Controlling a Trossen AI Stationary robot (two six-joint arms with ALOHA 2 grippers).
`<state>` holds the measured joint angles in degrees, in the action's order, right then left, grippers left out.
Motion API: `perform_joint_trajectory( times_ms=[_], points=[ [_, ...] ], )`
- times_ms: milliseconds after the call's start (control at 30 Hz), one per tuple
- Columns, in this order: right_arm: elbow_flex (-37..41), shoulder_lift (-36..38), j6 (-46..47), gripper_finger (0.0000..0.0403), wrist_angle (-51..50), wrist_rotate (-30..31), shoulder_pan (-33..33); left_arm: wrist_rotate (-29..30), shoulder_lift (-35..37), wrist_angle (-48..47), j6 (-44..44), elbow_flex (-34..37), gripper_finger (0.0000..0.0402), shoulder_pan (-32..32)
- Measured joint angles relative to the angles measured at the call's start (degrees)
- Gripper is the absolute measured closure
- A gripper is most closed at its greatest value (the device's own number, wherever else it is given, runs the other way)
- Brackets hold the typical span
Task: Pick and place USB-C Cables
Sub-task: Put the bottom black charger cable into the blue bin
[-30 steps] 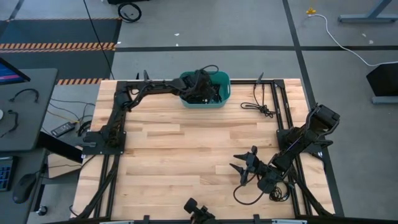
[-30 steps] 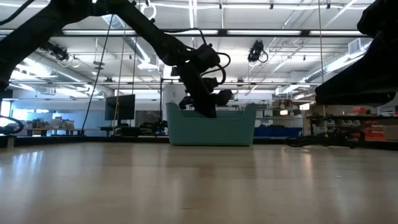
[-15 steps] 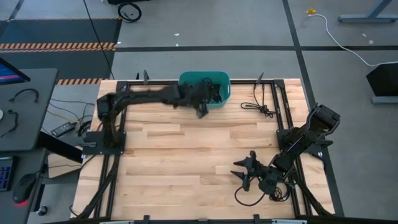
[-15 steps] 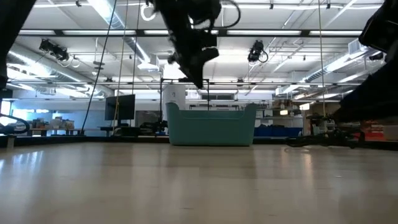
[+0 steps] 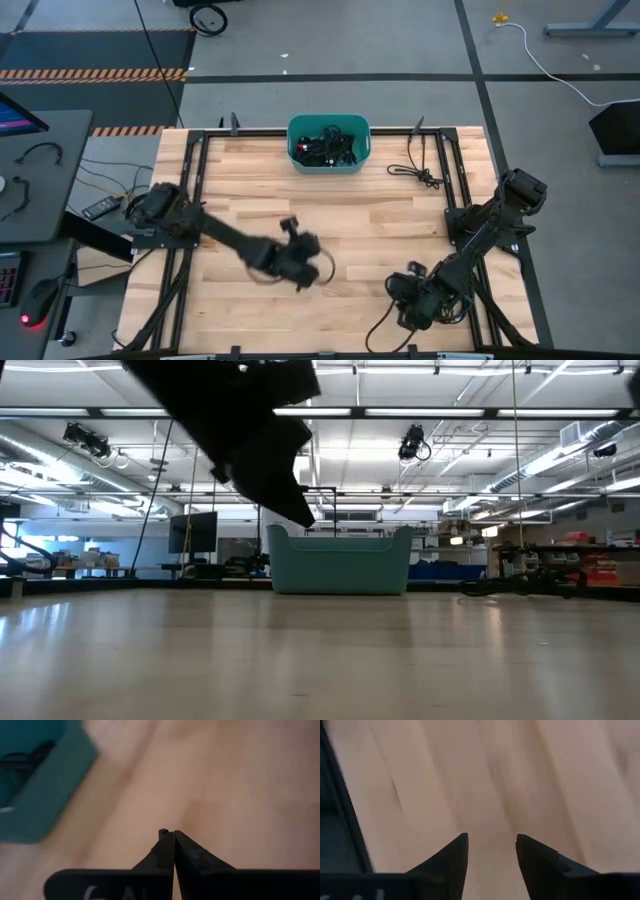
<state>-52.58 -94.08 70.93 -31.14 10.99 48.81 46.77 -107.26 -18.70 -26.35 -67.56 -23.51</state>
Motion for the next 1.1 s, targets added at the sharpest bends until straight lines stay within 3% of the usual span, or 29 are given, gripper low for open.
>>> perform_joint_trajectory(
  times_ms=[233, 367, 600, 767, 933, 1100],
  points=[
    [-1.48, 0.00, 13.33, 0.0239, -11.55, -24.16, 2.78, 2.22, 0.00, 24.16, 1.62, 9.89, 0.0377, -4.96],
    [-1.48, 0.00, 19.27, 0.0225, -13.08, -29.02, 3.49, 2.37, 0.00, 29.79, 3.47, 12.22, 0.0387, -4.81],
    [-1.50, 0.00, 26.24, 0.0166, -13.86, -28.40, 4.61, 2.34, 0.00, 30.95, 3.13, 12.71, 0.0389, -3.64],
    [-0.84, 0.00, 34.56, 0.0142, -16.17, -22.45, 6.77, 2.14, 0.00, 30.93, 3.01, 12.71, 0.0380, -3.32],
    [2.95, 0.08, 44.23, 0.0165, -14.48, -21.84, 9.11, 2.12, 0.00, 31.43, 2.99, 12.71, 0.0388, -3.28],
    [6.54, 0.31, 43.93, 0.0224, -9.14, -18.15, 9.96, 2.10, 0.00, 31.60, 2.99, 12.71, 0.0394, -3.28]
  ],
)
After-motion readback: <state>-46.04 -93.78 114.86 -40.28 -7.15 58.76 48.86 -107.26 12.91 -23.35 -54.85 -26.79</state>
